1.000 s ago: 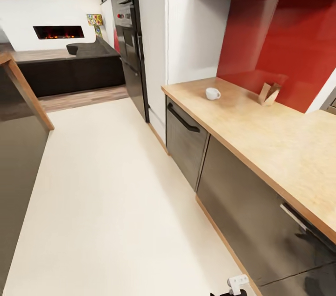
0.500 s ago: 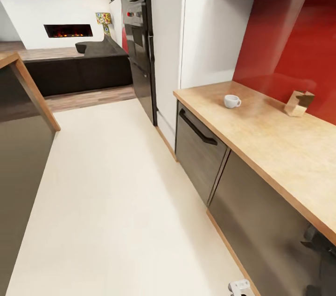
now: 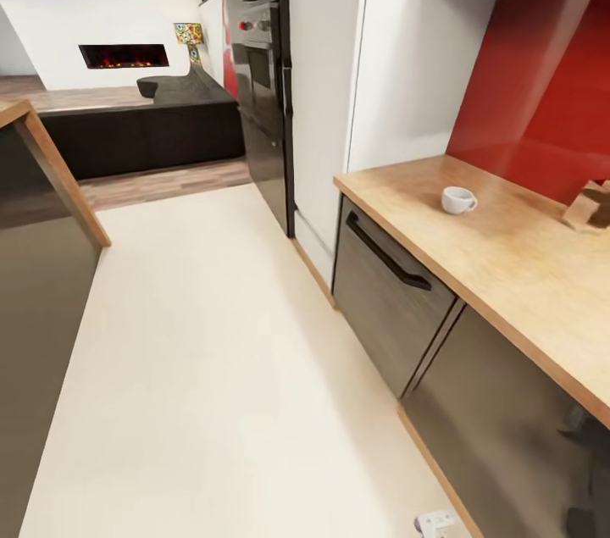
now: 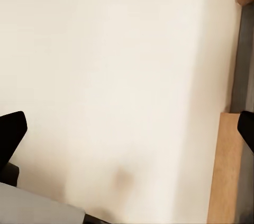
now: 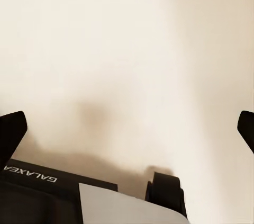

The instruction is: Set up a coffee station on the kitchen countertop: keep the coffee maker on the countertop, move the bottle of coffee from the kitchen shelf to the counter next to the coffee maker, place a paper coffee filter on top of the coffee maker, put the saucer next to the coffee maker with the coffee cup on the saucer, and place the electric kettle next to the coffee maker.

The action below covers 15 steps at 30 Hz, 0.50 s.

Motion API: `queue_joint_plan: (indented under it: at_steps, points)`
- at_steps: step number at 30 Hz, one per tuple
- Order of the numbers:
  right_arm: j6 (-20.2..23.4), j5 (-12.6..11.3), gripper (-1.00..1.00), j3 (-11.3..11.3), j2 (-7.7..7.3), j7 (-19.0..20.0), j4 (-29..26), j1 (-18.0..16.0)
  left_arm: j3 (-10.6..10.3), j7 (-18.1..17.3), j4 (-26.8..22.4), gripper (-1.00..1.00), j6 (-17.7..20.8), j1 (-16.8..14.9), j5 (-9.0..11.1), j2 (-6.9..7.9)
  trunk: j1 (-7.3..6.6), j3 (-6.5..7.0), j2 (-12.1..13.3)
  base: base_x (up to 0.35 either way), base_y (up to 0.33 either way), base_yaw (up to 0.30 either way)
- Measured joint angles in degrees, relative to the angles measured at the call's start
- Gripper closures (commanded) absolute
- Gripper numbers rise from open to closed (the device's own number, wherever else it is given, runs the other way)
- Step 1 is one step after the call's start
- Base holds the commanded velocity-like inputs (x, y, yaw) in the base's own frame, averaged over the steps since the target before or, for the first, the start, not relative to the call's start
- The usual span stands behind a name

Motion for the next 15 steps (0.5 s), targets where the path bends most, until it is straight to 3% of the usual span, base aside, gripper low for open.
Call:
queue_joint_plan:
  at_steps: [10,15]
  points:
    - [0.0,0.01,-1.0,0.0,0.0,0.0,0.03,0.02,-0.07,0.05,0.0,-1.0,0.03,0.0,0.0,0.0,0.0,0.0,0.0,0.289,0.228,-0.006]
    - [0.01,-0.02,-1.0,-0.01,0.0,0.0,0.03,0.02,-0.02,0.07,0.01,-1.0,0.06,0.0,0.01,0.0,0.02,0.0,0.0,0.183,0.142,-0.15]
